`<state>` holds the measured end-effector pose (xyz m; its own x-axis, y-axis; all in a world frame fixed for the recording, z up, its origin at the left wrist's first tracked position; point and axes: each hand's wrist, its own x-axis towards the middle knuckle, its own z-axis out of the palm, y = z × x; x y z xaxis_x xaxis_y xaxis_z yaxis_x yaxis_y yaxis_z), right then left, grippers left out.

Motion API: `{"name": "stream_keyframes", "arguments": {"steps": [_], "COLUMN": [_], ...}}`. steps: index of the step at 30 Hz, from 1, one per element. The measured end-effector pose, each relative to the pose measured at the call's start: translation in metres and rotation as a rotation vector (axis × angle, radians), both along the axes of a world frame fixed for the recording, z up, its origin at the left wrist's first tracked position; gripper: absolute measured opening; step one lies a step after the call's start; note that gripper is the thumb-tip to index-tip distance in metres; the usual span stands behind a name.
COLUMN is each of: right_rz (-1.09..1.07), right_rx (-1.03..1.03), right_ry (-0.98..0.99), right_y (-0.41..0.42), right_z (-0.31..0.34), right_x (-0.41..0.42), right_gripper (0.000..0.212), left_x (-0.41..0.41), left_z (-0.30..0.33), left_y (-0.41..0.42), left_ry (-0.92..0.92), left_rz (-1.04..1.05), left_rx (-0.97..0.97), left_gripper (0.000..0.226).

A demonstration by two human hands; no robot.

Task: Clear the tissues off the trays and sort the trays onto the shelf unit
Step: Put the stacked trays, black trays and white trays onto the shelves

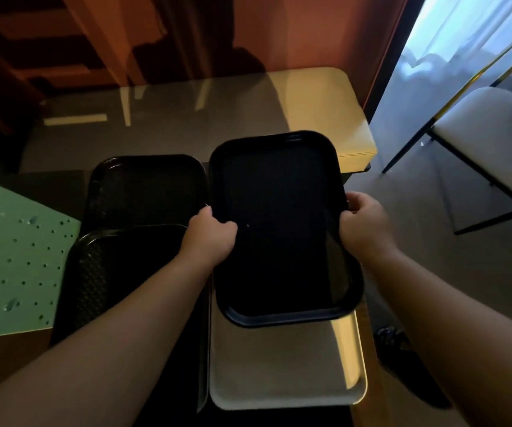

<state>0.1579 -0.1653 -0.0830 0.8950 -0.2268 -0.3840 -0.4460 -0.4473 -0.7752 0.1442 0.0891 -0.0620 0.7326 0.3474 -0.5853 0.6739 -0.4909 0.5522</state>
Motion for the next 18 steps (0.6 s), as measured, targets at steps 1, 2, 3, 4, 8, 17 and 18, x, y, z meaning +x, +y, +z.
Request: {"name": "stream_keyframes", "arguments": {"steps": [1,2,3,4,8,17,18], "right_rz": [0.024,0.042,0.055,0.062,0.056,0.027,0.011], "right_rx": [-0.009,-0.016,-0.024,-0.032,-0.111,-0.055,-0.047], "right_ry": [-0.002,-0.005,-0.003,0.001,0.069,0.185,0.177], "right_y": [0.001,0.001,0.001,0.001,0.0,0.001,0.001], "right_z": [-0.003,-0.007,-0.011,-0.015,-0.031,-0.041,-0.043], "right_x": [0.006,0.011,0.015,0.019,0.026,0.007,0.005], "right_gripper": [0.037,0.039,0.041,0.042,0.055,0.077,0.078], "left_x": [0.007,0.013,0.018,0.022,0.03,0.015,0.014], "left_z": [-0.002,-0.003,-0.005,-0.005,-0.008,-0.012,-0.011], "left_y": [0.0,0.0,0.0,0.0,-0.003,-0.01,-0.011], "left_ry": [0.004,0.006,0.002,-0.002,-0.013,0.1,0.101], "left_rz": [-0.006,-0.019,-0.04,-0.063,-0.144,-0.101,-0.053], "left_rx": [0.021,0.04,0.055,0.061,0.059,-0.076,-0.122], "left_gripper": [0.069,0.068,0.066,0.064,0.061,0.073,0.074]}}
